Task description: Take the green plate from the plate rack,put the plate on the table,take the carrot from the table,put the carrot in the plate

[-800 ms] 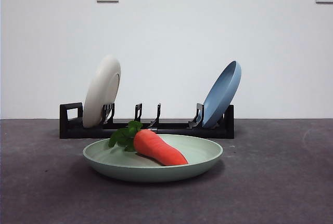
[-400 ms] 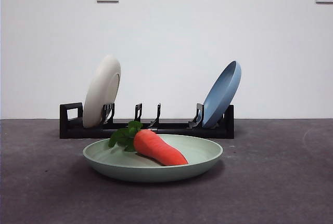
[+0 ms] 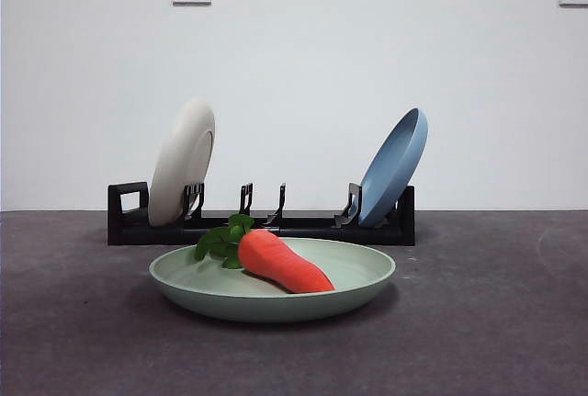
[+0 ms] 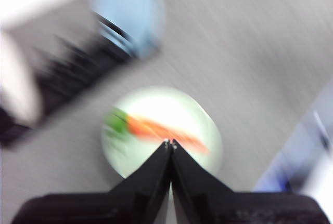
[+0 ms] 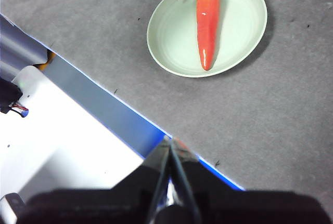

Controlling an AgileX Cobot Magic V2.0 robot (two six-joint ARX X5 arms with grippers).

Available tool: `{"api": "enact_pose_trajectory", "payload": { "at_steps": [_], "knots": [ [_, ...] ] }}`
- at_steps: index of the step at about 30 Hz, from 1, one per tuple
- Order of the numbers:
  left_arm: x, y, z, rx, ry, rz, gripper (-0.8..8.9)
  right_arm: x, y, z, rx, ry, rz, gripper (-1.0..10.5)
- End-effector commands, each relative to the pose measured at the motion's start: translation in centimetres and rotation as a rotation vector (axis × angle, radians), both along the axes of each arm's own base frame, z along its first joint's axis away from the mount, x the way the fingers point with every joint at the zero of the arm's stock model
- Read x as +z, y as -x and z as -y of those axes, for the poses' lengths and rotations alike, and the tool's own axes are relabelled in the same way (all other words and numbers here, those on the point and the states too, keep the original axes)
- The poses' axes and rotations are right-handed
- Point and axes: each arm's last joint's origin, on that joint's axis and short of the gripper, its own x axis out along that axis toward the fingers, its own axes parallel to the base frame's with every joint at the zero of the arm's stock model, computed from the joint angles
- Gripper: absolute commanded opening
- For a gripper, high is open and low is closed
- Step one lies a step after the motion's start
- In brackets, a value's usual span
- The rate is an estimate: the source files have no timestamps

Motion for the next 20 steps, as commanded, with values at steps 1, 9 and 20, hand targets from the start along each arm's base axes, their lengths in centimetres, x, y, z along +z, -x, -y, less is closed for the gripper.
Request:
{"api": "enact_pose_trajectory", "payload": {
  "at_steps": [1, 9, 20],
  "knots": [
    [1.1, -0.9, -2.3, 0.132, 0.085, 0.145, -0.04, 0.0, 0.0, 0.0, -0.004, -0.004, 0.000, 0.0],
    [0.8, 0.0, -7.3, 0.308, 0.226, 0.539, -0.03, 0.0, 0.0, 0.0, -0.004, -0.005, 0.000, 0.0],
    [-10.3, 0.5, -9.4, 0.546, 0.197, 0.592, -0.03, 0.0, 0.0, 0.0, -0.004, -0.005, 0.000, 0.0]
  ]
}}
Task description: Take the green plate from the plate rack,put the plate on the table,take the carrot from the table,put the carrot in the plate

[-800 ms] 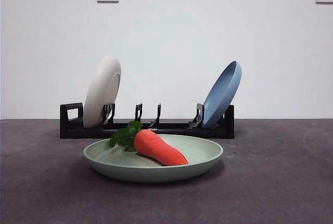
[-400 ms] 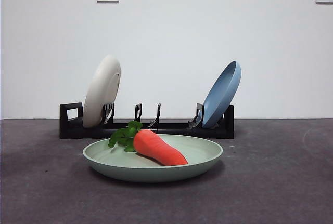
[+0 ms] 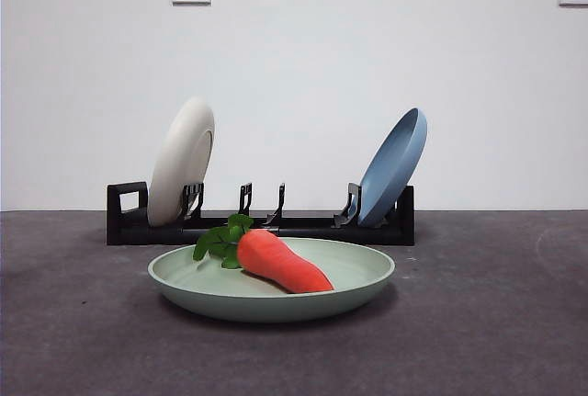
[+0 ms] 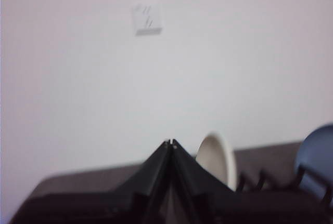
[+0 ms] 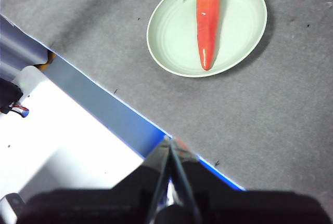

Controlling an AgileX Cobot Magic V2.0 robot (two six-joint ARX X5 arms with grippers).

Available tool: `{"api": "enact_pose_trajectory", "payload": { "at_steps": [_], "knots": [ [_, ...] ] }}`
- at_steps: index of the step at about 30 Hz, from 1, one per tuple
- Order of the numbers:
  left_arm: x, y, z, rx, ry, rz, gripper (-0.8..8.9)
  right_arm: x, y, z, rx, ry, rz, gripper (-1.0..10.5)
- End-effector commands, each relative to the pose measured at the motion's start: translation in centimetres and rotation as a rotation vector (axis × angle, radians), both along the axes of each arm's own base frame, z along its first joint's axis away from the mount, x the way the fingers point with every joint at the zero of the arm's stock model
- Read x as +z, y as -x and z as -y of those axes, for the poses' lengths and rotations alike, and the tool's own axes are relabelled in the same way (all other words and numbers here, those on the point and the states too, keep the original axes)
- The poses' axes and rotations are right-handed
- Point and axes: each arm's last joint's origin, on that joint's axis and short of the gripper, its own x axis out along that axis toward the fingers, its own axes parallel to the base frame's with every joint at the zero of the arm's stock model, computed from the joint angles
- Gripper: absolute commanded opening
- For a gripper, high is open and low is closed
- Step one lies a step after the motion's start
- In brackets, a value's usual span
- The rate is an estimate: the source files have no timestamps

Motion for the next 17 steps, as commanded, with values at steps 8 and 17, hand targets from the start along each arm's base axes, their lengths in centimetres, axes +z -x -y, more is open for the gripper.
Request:
{"api": "enact_pose_trajectory", "payload": {
  "at_steps": [8, 17],
  "knots": [
    [-9.9, -1.6, -0.6, 0.076, 0.052, -0.152, -0.03, 0.0, 0.0, 0.0, -0.004, -0.004, 0.001, 0.0],
    [-13.5, -2.2, -0.7, 0.085, 0.071, -0.241, -0.03, 0.0, 0.0, 0.0, -0.004, -0.004, 0.001, 0.0]
  ]
}}
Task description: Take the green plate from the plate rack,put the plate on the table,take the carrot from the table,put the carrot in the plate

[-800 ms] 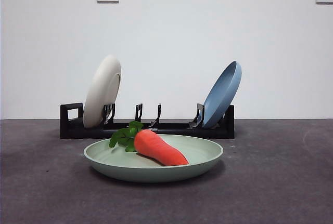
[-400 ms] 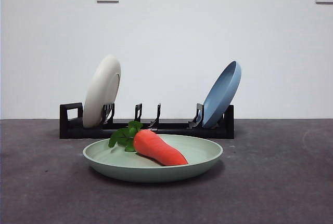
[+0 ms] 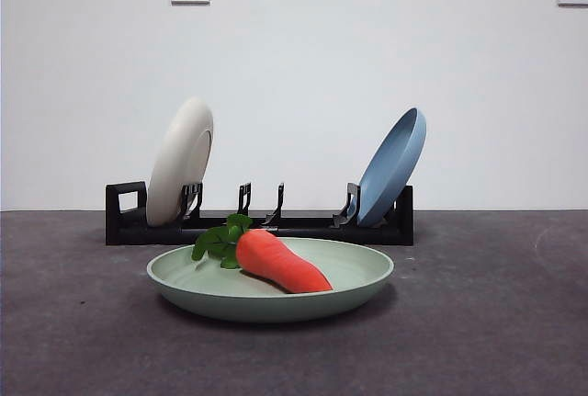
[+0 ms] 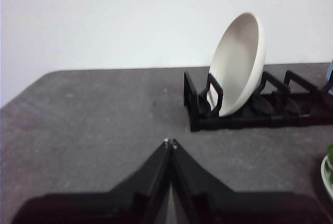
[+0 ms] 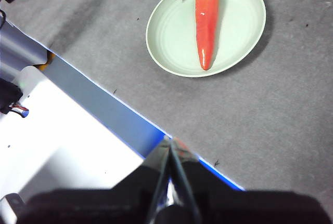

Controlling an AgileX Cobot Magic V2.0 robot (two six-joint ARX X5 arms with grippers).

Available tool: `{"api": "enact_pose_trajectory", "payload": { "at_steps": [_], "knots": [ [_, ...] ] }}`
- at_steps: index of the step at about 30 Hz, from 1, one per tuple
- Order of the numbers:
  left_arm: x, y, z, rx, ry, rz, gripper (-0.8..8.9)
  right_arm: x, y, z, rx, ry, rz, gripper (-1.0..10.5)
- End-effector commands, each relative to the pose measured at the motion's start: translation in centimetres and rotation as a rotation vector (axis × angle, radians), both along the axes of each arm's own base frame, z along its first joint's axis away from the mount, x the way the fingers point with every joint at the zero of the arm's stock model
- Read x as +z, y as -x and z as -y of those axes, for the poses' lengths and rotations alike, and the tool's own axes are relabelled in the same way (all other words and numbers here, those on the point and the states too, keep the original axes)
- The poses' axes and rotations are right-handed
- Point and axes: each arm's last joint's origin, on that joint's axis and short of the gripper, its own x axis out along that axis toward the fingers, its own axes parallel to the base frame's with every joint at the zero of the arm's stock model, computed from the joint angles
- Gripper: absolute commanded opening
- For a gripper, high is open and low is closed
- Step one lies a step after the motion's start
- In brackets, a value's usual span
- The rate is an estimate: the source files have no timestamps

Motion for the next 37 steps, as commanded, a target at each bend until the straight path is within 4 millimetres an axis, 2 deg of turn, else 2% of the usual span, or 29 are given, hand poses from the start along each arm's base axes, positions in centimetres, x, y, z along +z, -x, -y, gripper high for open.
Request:
{"api": "enact_pose_trajectory", "payload": {
  "at_steps": [1, 10, 31, 37],
  "knots": [
    [-1.0, -0.2, 0.0, 0.006, 0.013, -0.018, -0.03, 0.0, 0.0, 0.0, -0.003, -0.004, 0.001, 0.0],
    [-2.4, -0.1, 0.0, 0.005, 0.018, -0.145, -0.01, 0.0, 0.0, 0.0, -0.003, -0.004, 0.001, 0.0],
    [-2.3, -0.1, 0.0, 0.006, 0.017, -0.138, -0.01, 0.0, 0.0, 0.0, -0.003, -0.004, 0.001, 0.0],
    [-2.3, -0.1, 0.0, 0.007, 0.017, -0.138, -0.01, 0.4, -0.1, 1.3, -0.084, 0.043, 0.142, 0.0]
  ]
}}
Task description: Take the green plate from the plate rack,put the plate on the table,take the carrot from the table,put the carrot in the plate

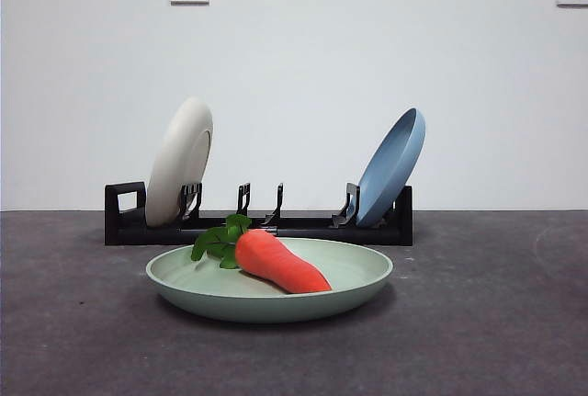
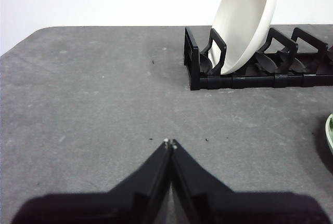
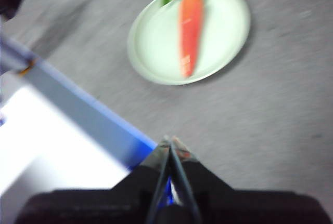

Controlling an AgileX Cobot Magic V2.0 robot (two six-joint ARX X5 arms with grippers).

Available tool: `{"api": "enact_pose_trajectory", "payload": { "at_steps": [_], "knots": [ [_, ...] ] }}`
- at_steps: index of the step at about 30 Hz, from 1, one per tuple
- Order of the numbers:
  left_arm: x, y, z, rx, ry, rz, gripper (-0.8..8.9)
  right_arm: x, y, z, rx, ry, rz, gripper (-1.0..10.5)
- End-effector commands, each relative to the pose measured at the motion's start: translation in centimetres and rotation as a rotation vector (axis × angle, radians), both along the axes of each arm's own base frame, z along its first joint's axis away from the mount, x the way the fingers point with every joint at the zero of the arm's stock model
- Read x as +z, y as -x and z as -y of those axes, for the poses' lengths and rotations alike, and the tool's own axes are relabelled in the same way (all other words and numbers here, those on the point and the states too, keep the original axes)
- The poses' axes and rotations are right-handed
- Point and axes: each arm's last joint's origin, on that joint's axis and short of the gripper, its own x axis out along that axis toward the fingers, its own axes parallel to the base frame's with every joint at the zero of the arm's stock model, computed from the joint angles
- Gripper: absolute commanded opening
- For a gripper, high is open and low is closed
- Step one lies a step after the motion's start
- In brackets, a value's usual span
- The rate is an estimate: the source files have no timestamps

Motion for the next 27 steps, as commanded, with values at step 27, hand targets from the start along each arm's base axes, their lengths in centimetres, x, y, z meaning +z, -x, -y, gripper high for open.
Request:
{"api": "enact_pose_trajectory", "payload": {
  "at_steps": [27],
  "knots": [
    [-0.4, -0.1, 0.0, 0.005, 0.006, -0.006, -0.01, -14.5, -2.6, 4.7, -0.503, -0.179, 0.621, 0.0]
  ]
}}
